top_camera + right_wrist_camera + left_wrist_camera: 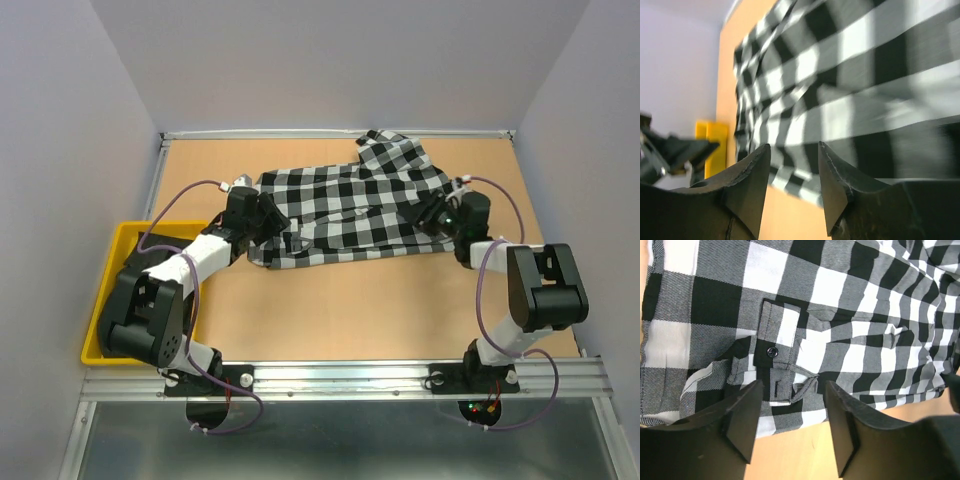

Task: Fold and stack the long sleeve shirts
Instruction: Fold the shirt

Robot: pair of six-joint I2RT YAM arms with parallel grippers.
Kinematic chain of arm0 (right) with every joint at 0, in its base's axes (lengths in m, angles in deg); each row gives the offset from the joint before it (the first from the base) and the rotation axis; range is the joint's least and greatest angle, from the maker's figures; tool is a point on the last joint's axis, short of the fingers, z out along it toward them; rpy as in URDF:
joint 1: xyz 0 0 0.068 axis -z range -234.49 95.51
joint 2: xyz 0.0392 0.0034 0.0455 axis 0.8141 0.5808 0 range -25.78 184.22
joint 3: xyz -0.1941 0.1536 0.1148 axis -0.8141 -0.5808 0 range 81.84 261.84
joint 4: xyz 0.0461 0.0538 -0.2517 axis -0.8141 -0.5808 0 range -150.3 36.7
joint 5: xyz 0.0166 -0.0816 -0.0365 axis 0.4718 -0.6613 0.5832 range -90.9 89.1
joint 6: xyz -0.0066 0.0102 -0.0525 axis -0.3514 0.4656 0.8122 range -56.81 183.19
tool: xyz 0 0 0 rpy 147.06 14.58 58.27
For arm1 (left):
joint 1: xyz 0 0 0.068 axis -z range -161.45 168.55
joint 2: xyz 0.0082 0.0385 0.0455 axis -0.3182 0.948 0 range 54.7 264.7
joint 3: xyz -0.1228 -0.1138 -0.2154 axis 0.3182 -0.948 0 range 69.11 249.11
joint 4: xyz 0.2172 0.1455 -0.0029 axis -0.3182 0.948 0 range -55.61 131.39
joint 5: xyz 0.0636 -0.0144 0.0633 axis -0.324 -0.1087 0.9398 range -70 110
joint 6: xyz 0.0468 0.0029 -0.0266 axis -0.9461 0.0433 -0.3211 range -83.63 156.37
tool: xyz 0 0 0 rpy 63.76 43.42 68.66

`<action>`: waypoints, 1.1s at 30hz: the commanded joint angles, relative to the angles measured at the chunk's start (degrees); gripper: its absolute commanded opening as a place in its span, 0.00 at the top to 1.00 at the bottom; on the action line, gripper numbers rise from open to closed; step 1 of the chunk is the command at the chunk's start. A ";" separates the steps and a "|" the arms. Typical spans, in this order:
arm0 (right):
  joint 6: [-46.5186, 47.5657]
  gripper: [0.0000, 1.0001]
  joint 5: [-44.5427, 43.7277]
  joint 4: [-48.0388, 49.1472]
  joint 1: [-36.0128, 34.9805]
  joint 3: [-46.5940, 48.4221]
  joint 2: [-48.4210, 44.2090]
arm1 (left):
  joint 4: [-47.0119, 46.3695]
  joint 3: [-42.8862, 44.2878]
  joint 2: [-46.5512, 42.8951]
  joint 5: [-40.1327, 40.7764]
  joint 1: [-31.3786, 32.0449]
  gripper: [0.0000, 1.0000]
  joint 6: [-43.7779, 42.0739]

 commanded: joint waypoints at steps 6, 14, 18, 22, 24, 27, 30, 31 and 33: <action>-2.58 0.51 -2.21 1.05 -18.47 1.87 3.05 | 1.77 -4.36 1.74 -2.76 1.78 0.44 -3.56; -4.60 0.51 -3.00 3.07 -29.73 9.96 12.27 | 1.85 -5.58 4.30 -3.46 2.84 0.48 -3.74; -5.48 0.51 -3.88 4.92 -32.37 9.53 15.88 | 3.43 -8.30 3.86 -1.71 2.84 0.49 -2.95; -5.31 0.52 -5.90 5.89 -32.28 5.75 17.82 | 4.40 -10.16 3.86 -1.09 2.49 0.50 -2.25; -5.05 0.52 -6.52 5.89 -32.02 4.09 17.99 | 4.66 -10.68 4.03 -1.18 1.96 0.50 -2.16; -5.40 0.52 -7.92 5.89 -30.01 0.31 17.21 | 4.84 -11.30 3.86 -1.88 1.08 0.51 -2.25; -4.43 0.52 -7.84 5.89 -25.71 -3.56 14.84 | 4.84 -11.56 3.24 -1.97 0.82 0.52 -1.89; -4.26 0.52 -7.58 5.89 -22.82 -4.62 13.09 | 4.84 -11.65 3.07 -1.97 0.64 0.52 -1.89; -3.47 0.52 -6.87 5.89 -18.43 -7.25 10.45 | 4.84 -11.83 2.54 -2.14 0.20 0.52 -1.81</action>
